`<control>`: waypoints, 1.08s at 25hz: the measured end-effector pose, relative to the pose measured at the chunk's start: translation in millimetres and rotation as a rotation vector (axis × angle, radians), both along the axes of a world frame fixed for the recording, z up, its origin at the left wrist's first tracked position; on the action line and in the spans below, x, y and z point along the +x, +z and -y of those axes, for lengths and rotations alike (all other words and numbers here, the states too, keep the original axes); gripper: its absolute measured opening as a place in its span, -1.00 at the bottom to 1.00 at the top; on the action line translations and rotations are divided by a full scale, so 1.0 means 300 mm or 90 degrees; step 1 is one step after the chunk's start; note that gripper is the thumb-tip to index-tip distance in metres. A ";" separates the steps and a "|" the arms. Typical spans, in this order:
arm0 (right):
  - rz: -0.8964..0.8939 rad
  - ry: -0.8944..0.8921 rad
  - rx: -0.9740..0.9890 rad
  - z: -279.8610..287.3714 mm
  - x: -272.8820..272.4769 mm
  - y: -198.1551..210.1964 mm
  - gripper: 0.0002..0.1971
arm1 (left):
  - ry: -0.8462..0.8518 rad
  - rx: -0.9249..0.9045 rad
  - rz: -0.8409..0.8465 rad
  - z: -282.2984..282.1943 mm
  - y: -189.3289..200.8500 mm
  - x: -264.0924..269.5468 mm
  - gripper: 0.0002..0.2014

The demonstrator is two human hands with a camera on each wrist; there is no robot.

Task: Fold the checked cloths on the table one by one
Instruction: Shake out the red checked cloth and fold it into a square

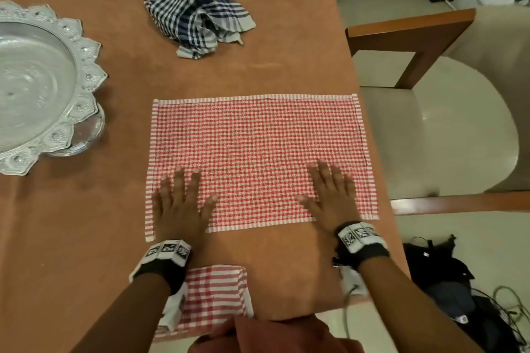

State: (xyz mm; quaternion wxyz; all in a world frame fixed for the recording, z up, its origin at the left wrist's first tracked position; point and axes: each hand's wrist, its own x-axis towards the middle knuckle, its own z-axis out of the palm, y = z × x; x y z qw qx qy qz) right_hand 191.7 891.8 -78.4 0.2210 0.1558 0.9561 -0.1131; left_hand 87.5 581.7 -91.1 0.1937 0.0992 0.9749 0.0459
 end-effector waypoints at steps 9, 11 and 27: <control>0.040 -0.106 0.020 -0.160 0.077 0.039 -0.09 | 0.023 0.038 0.053 0.058 0.064 -0.039 -0.19; 0.027 -0.144 0.019 -0.142 0.050 0.078 -0.13 | 0.105 0.066 0.014 0.064 0.121 -0.030 -0.27; -0.053 -0.103 -0.310 0.536 -0.633 0.281 -0.46 | -0.001 0.210 -0.047 -0.081 0.323 0.086 -0.82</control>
